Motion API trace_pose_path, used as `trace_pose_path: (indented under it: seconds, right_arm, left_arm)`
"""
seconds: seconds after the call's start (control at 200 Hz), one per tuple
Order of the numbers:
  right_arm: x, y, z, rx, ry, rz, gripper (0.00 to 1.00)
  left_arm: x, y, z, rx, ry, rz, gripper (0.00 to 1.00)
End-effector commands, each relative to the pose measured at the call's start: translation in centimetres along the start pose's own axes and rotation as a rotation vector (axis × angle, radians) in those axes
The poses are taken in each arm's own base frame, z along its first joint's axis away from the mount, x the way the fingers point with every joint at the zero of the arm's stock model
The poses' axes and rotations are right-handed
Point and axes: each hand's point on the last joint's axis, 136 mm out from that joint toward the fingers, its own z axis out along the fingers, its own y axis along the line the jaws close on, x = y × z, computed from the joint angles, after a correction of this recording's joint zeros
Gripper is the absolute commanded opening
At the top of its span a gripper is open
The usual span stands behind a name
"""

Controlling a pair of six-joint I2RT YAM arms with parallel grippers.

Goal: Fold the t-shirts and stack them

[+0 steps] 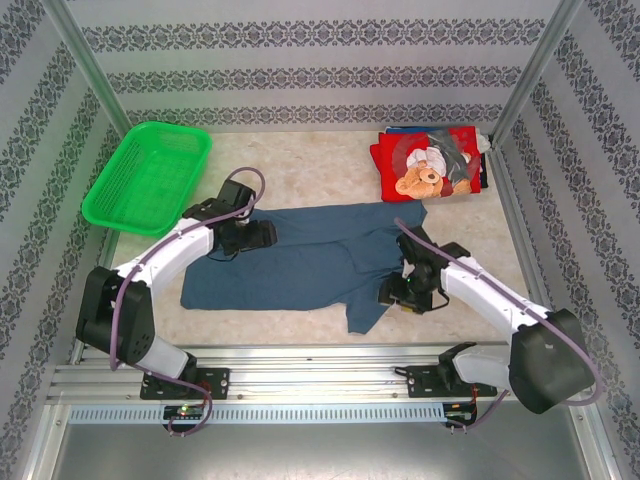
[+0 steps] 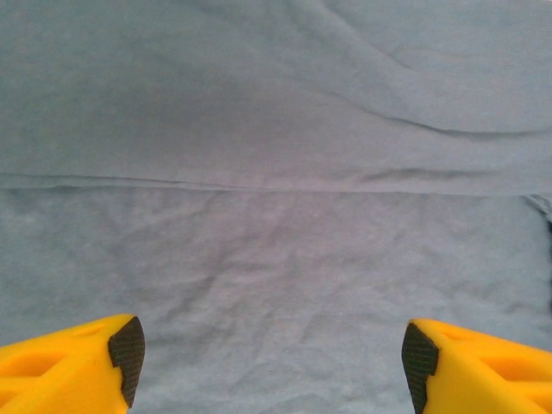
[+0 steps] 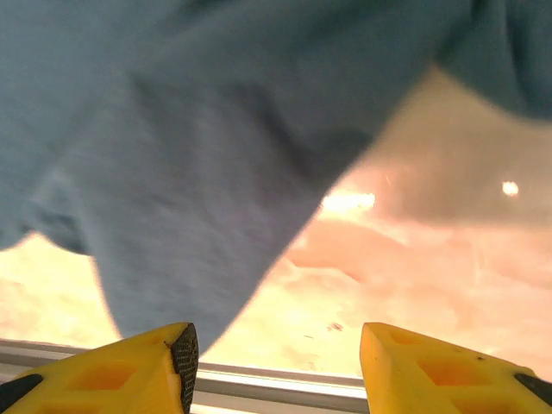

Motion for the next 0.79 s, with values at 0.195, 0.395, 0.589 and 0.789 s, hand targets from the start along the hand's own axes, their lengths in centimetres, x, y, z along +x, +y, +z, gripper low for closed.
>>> trace_pose_path:
  seconds: [0.195,0.395,0.589,0.789]
  right_arm:
    - [-0.7,1.1,3.1,-0.054,0.017,0.064,0.49]
    - [-2.9,2.0,4.0,-0.041,-0.008,0.055,0.43]
    - [-2.8,2.2,3.4,-0.017,0.011,0.062,0.16]
    - [-2.0,3.3,0.8,-0.056,0.020,0.061,0.03]
  left_arm:
    - [-0.7,-5.4,-2.2,0.116,-0.123,0.186,0.80]
    - [-0.4,-5.1,-2.5,0.108,-0.122,0.202,0.80]
    - [0.1,-4.6,-2.8,0.101,-0.127,0.204,0.80]
    - [0.8,-3.7,-2.5,0.076,-0.123,0.216,0.80]
